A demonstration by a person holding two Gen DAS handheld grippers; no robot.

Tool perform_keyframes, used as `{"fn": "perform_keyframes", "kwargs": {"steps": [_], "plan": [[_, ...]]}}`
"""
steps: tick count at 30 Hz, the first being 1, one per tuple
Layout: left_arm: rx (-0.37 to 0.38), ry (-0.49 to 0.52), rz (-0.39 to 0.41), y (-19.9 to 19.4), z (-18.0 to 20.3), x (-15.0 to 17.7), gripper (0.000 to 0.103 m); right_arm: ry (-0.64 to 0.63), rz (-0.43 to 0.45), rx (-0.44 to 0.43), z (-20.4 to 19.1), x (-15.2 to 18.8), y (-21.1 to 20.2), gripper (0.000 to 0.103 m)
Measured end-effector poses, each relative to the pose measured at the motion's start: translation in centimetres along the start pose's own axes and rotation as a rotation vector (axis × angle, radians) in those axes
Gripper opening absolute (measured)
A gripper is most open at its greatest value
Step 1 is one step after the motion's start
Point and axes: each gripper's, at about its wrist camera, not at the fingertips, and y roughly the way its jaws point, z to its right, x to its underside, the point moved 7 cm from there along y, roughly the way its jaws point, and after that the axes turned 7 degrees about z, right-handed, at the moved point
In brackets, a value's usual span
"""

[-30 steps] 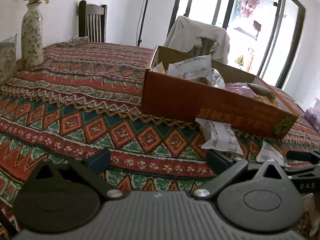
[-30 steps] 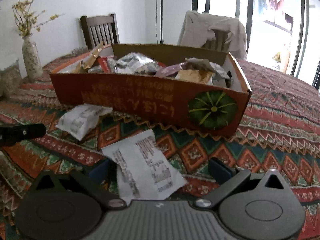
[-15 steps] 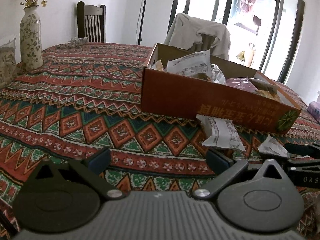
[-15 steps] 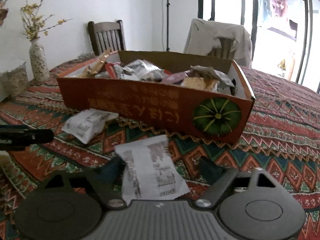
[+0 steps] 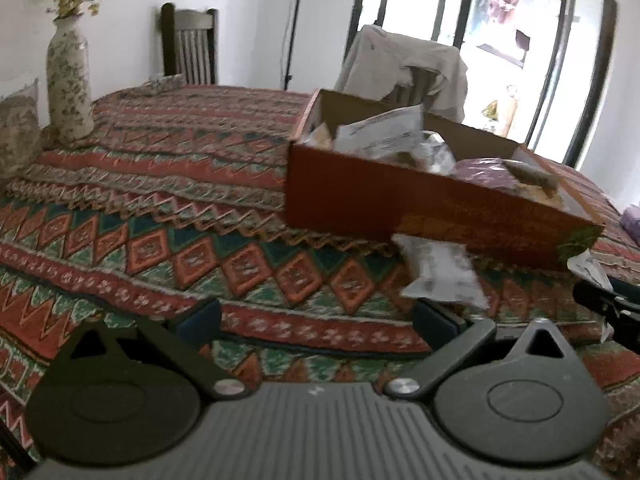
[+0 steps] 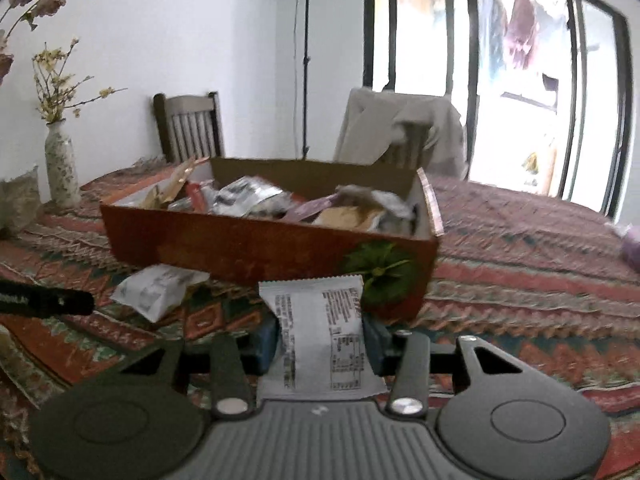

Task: Organize snacks
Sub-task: 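Grasp a white printed wrapper with the right tool while the left tool grasps another, then lower both held wrappers into the box and open both tools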

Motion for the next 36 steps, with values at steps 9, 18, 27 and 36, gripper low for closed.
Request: {"fn": "perform_keyframes", "kwargs": {"steps": [9, 18, 27, 36], "plan": [[0.027, 0.109, -0.018, 1.7, 5.7, -1.7, 0.103, 0.053, 0.035, 0.108, 4.2, -0.2, -0.5, 0.044], [-0.031, 0.159, -0.063, 4.1, 8.5, -1.5, 0.103, 0.068, 0.064, 0.085, 4.3, -0.3, -1.0, 0.044], [-0.03, 0.16, -0.115, 5.7, 9.5, -0.9, 0.063, 0.031, 0.069, 0.077, 3.5, -0.3, -1.1, 0.044], [0.01, 0.112, -0.069, 4.6, 8.9, -1.2, 0.044, 0.026, 0.071, 0.082, 3.4, -0.3, -1.1, 0.044]]}}
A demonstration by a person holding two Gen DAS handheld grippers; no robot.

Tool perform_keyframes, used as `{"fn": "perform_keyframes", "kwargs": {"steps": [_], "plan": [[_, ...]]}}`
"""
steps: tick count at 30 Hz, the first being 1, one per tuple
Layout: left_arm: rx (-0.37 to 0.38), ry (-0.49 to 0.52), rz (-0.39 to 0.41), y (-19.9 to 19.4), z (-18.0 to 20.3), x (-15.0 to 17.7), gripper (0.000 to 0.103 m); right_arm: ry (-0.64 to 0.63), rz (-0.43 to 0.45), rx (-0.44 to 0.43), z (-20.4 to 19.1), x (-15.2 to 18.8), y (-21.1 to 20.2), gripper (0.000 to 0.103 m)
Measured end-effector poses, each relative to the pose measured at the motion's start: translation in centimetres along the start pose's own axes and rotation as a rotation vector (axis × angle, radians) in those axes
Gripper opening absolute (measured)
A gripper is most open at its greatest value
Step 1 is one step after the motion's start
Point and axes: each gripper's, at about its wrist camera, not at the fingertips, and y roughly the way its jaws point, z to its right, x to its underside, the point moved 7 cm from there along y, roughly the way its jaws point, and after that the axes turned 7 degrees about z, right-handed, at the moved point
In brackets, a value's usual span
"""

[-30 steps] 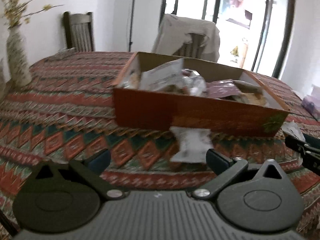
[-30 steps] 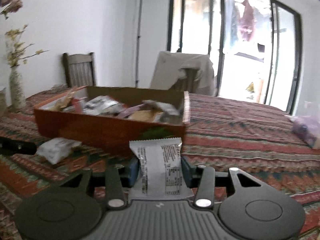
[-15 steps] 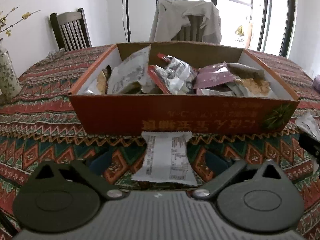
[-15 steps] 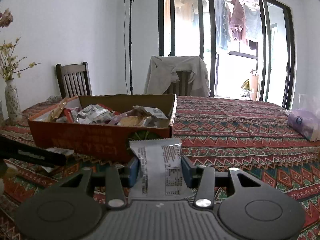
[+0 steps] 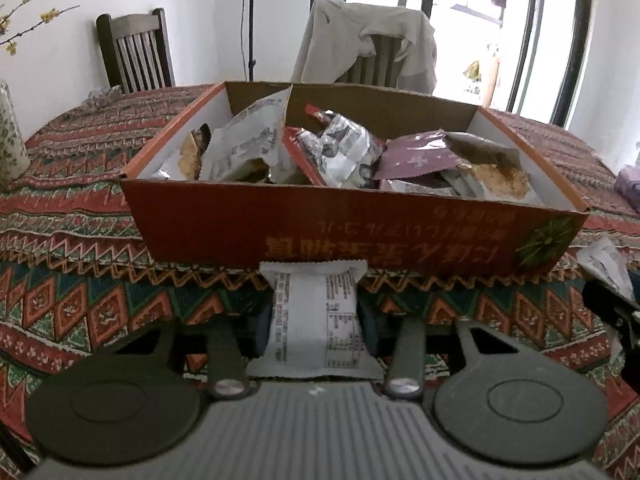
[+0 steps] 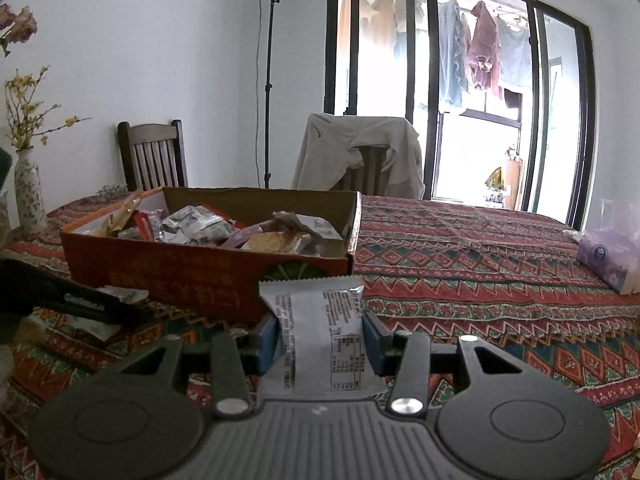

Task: Organize snacks
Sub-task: 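Lower both held wrappers into the box and open both tools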

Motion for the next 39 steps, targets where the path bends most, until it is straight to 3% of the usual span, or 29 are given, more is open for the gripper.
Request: {"fn": "perform_keyframes", "kwargs": {"steps": [10, 20, 25, 32, 39], "plan": [[0.053, 0.035, 0.1, -3.0, 0.4, -0.8, 0.043, -0.038, 0.045, 0.025, -0.5, -0.7, -0.9, 0.044], [0.086, 0.015, 0.229, -5.7, 0.1, -4.5, 0.043, -0.079, 0.159, 0.004, -1.9, -5.2, -0.7, 0.044], [0.052, 0.02, 0.313, -5.8, -0.2, -7.6, 0.044, -0.102, 0.191, -0.013, -2.7, -7.4, 0.9, 0.044], [0.019, -0.017, 0.361, -3.9, -1.0, -10.7, 0.043, -0.109, 0.217, -0.016, -3.9, -9.9, 4.2, 0.044], [-0.087, -0.054, 0.397, -0.9, -2.7, -12.3, 0.043, -0.052, 0.203, -0.01, -4.2, -10.5, 8.7, 0.044]]}}
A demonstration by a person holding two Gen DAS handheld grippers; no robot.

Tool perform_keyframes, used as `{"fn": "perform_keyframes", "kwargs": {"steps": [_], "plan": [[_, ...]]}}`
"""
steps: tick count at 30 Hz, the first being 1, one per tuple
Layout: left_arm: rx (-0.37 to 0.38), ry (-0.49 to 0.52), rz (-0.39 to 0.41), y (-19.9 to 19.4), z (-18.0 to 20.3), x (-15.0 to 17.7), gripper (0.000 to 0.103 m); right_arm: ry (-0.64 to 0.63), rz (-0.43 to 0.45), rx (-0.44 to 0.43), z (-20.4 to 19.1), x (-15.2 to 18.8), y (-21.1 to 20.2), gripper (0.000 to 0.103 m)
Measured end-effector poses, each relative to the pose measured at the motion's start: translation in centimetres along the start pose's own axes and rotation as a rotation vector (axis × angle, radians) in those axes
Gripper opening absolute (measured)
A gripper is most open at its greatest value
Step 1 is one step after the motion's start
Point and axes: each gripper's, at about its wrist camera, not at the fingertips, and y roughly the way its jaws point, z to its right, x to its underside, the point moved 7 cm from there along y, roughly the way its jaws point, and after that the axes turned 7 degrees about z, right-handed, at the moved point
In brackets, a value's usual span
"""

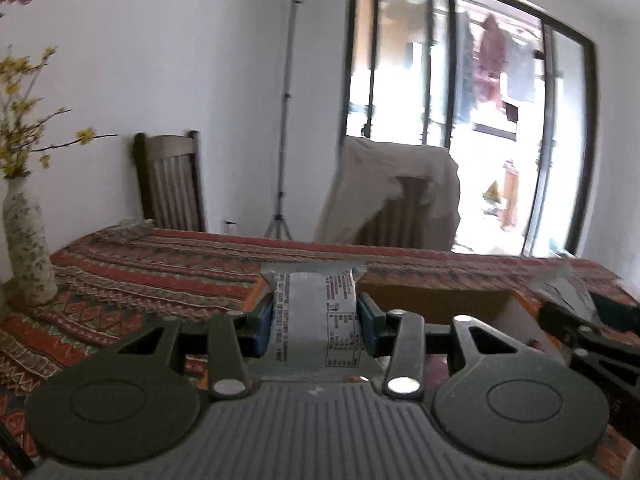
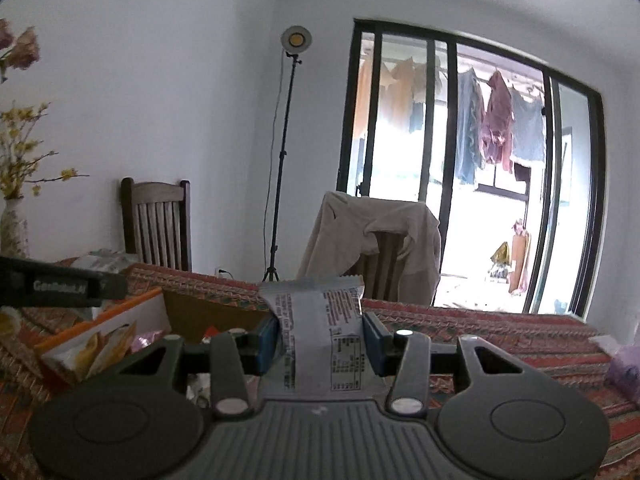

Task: Organize snacks
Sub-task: 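Lower both held wrappers into the box and open both tools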

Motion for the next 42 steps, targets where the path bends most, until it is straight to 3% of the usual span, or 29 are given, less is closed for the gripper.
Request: {"fn": "perform_keyframes", "kwargs": {"steps": [8, 13, 14, 15, 16, 18, 20, 23, 34, 42], "plan": [[-0.014, 0.014, 0.039, 1.7, -1.4, 1.7, 0.044, 0.042, -0.027, -0.002, 0.2, 2.3, 2.2, 0.044], [-0.008, 0.001, 0.004, 2.4, -2.3, 2.7, 0.044, 0.02, -0.06, -0.022, -0.2, 3.5, 2.6, 0.046], [-0.006, -0.006, 0.002, 2.4, -2.5, 2.8, 0.048, 0.018, -0.065, -0.029, -0.3, 3.5, 2.6, 0.046], [-0.002, -0.013, 0.002, 2.3, -2.7, 2.8, 0.058, 0.014, -0.066, -0.033, -0.4, 3.5, 2.6, 0.046], [0.007, -0.021, 0.005, 2.3, -2.8, 2.8, 0.066, 0.012, -0.066, -0.038, -0.5, 3.6, 2.5, 0.053], [0.016, -0.039, 0.03, 1.8, -3.0, 2.6, 0.092, 0.018, -0.053, -0.047, -0.5, 3.5, 2.1, 0.071], [0.016, -0.049, 0.064, 1.2, -3.2, 2.3, 0.103, 0.024, -0.036, -0.048, -0.4, 3.4, 1.6, 0.087], [0.026, -0.068, 0.094, 0.6, -3.2, 2.0, 0.103, 0.032, -0.029, -0.044, -0.2, 3.4, 1.5, 0.103], [0.01, -0.055, 0.109, 0.3, -2.6, 1.3, 0.103, 0.063, -0.05, -0.046, 0.1, 3.7, 2.1, 0.103], [0.03, -0.051, 0.137, -2.8, -2.3, -1.3, 0.103, 0.043, -0.046, -0.013, 0.3, 1.2, -0.5, 0.103]]}}
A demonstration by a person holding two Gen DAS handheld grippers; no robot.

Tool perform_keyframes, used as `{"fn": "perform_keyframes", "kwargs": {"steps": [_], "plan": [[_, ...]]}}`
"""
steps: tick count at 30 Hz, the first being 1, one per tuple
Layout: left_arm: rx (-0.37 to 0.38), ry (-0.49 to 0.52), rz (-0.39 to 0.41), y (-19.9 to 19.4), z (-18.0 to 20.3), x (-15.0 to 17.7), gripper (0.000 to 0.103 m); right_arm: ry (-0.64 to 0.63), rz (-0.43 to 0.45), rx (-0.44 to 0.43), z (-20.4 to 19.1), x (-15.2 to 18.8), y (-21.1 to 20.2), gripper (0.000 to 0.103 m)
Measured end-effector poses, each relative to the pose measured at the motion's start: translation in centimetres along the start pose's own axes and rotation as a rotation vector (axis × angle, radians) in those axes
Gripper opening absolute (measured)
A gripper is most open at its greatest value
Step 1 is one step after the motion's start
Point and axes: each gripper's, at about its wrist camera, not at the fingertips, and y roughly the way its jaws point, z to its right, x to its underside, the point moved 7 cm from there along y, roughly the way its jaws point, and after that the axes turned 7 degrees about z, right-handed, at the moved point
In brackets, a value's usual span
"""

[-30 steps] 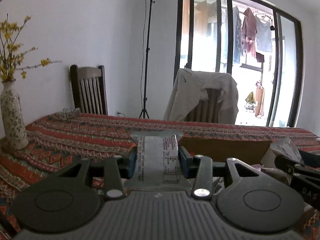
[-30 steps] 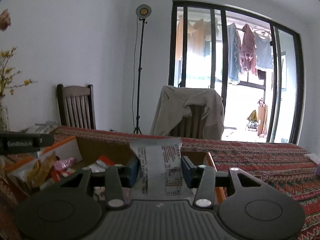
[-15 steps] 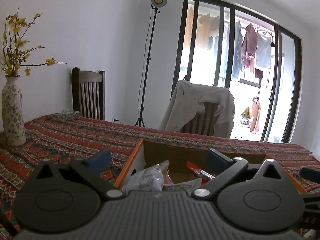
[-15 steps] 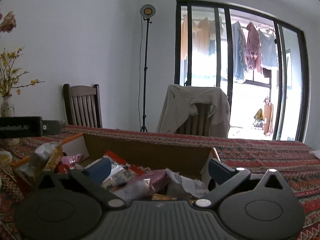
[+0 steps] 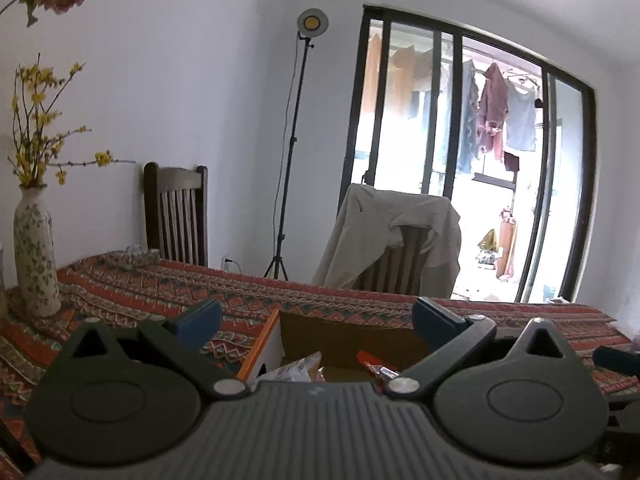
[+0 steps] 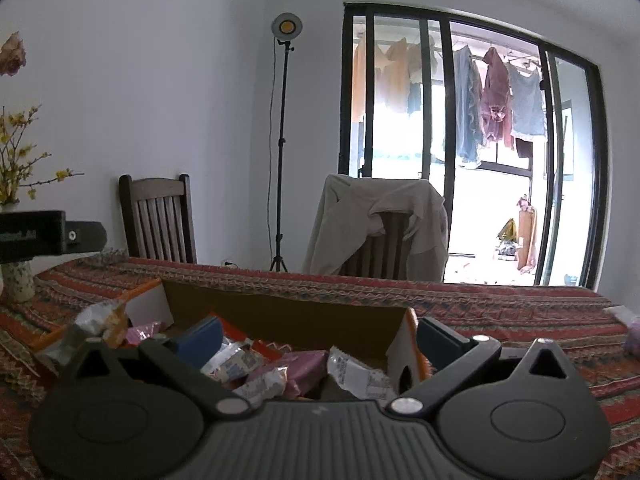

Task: Organize snacks

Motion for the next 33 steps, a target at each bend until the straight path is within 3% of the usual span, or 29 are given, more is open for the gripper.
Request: {"fn": "perform_keyframes", "kwargs": {"steps": [13, 23, 33], "plan": [[0.066, 0.076, -0.01, -7.8, 0.1, -1.2, 0.103, 0.019, -0.075, -0.027, -0.4, 0.0, -6.8, 0.103], [0.105, 0.101, -0.07, -13.1, -0.5, 1.3, 0.103, 0.025, -0.135, -0.059, -1.2, 2.3, -11.6, 0.103], [0.12, 0.137, -0.177, -15.6, -1.1, 5.6, 0.103, 0.056, -0.181, -0.058, -0.3, 5.9, -15.1, 0.103]]}}
